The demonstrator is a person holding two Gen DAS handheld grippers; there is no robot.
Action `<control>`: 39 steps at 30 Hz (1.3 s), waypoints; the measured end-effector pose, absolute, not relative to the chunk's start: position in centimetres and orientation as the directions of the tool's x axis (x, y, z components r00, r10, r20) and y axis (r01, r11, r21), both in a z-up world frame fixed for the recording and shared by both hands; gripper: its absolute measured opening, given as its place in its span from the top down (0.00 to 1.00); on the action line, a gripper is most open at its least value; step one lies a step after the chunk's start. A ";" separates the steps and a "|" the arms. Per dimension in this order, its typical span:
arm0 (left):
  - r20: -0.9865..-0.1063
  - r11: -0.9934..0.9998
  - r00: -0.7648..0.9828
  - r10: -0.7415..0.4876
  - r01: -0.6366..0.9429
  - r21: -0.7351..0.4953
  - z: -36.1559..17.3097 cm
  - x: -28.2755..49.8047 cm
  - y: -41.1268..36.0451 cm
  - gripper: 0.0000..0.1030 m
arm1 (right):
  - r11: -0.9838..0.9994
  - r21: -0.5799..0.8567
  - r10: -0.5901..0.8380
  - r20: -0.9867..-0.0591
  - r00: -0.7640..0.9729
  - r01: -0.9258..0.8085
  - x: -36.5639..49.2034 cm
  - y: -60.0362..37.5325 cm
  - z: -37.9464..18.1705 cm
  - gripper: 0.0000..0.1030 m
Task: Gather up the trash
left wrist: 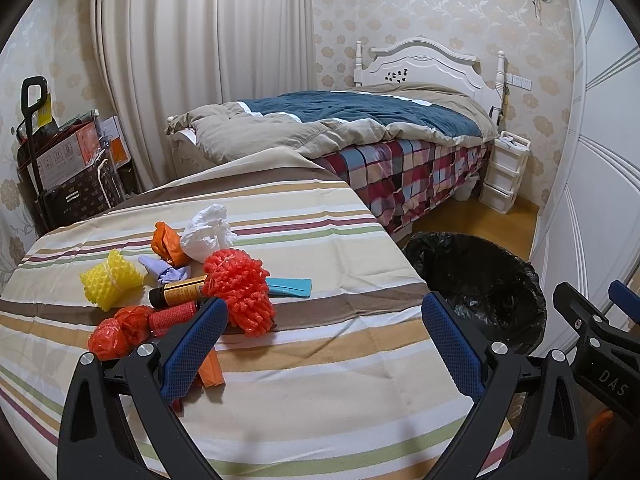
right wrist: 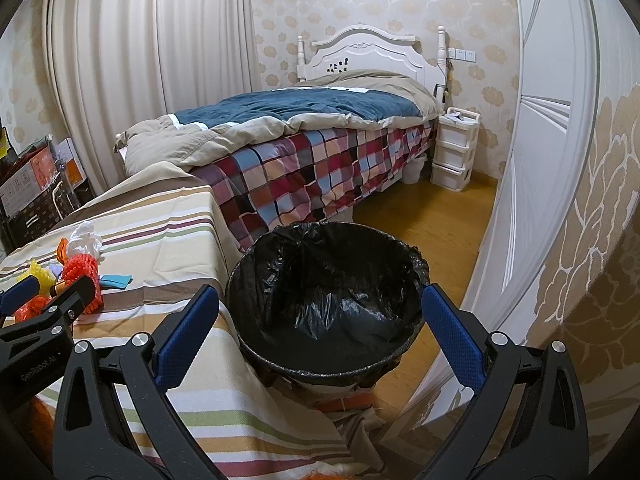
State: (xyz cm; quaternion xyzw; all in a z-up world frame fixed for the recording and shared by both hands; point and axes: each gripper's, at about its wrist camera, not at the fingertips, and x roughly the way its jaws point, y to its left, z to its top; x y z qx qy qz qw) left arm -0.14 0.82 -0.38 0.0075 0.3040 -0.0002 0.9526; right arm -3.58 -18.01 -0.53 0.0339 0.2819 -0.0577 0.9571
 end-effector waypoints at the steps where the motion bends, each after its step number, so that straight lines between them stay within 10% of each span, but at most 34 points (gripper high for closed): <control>1: -0.579 1.000 0.815 0.004 0.005 0.014 -0.4 -0.1 0.8 0.06 | 0.991 0.032 -0.092 -0.544 0.834 0.130 -3.6 -18.0 -0.5 0.04; 39: -0.580 1.000 0.814 0.005 0.006 0.018 -0.5 -0.1 0.9 0.06 | 0.991 0.029 -0.092 -0.551 0.830 0.129 -3.5 -17.7 -0.7 0.04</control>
